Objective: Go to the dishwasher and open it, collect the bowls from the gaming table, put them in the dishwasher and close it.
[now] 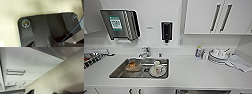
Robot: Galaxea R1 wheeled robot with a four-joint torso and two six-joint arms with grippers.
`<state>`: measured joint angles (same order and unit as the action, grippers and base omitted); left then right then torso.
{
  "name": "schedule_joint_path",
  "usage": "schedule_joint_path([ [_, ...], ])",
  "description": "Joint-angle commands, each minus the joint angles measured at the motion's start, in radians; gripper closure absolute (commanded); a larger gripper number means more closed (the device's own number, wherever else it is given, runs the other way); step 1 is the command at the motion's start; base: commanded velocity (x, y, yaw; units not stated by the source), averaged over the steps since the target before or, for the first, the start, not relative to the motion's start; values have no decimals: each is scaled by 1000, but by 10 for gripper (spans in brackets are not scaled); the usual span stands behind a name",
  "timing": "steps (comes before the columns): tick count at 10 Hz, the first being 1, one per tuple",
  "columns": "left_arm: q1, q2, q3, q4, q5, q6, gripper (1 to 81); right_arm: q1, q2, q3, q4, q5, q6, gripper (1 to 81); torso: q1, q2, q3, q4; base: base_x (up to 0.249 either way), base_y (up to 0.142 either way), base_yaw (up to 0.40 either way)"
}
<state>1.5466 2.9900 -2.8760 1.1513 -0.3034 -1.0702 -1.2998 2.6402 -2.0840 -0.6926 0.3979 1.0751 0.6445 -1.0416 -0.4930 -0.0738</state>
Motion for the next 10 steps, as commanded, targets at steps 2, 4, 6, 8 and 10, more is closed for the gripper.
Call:
schedule_joint_path([
  [2,-30,-6,-13,-1,38,6,10,-180,247,-784,-348,-42,2,10,0,0,0,0,0,0,0],
  [4,-33,-12,-13,-1,46,6,10,-212,258,-787,-344,-98,2,10,0,0,0,0,0,0,0],
  [6,-39,-3,-13,1,113,6,10,-234,270,-786,-346,-139,-1,10,0,0,0,0,0,0,0],
  [8,-41,8,-13,-1,139,4,10,-255,289,-784,-349,-160,-3,10,0,0,0,0,0,0,0],
  [10,-50,18,-12,-4,145,-4,10,-263,338,-783,-357,-267,-12,10,0,0,0,0,0,0,0],
])
